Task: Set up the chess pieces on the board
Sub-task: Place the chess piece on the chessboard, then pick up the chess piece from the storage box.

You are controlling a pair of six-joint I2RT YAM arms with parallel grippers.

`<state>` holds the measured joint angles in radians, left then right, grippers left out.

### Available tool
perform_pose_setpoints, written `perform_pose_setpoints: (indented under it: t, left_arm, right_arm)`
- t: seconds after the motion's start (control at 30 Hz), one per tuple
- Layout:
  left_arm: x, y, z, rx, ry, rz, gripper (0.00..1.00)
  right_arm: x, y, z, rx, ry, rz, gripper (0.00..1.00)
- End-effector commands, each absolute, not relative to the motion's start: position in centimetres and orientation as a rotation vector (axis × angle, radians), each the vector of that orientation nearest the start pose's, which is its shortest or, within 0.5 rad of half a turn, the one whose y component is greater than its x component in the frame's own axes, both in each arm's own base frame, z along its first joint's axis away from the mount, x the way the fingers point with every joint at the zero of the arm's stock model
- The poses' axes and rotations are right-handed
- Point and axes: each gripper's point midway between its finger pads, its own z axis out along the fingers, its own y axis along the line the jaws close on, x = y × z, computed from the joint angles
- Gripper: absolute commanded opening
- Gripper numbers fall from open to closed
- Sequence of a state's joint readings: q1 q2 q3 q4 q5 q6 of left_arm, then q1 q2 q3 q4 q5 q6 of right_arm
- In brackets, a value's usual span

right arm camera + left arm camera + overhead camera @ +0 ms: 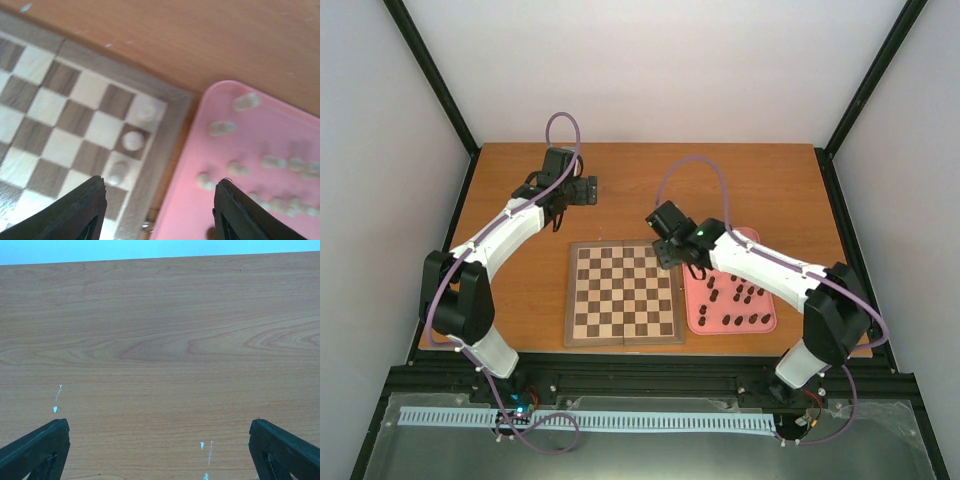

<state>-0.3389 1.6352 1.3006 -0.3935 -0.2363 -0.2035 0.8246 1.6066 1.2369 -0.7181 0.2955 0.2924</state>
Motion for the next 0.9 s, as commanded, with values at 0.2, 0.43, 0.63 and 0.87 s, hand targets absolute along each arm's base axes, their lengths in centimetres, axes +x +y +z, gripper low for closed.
perform_pose_setpoints:
  t: [0.2, 0.43, 0.63, 0.87]
  left_arm:
    - [46.0, -12.4, 21.2, 0.047, 2.237, -0.038, 1.0]
    - [46.0, -12.4, 21.1, 0.049, 2.24, -0.038, 1.0]
    - [46.1, -12.5, 20.9, 0.051, 2.243, -0.04, 1.0]
    - [46.1, -12.5, 20.9, 0.051, 2.243, -0.042, 1.0]
  right_arm:
    - [36.6, 13.6, 14.6, -0.156, 2.504, -0.135, 0.57]
    - [38.5, 9.1, 11.6, -0.014, 2.576, -0.139, 0.54]
    - [38.5, 7.1, 9.4, 0.043, 2.617, -0.139, 0.51]
    - [38.9, 6.7, 8.0, 0.058, 2.645, -0.121, 0.48]
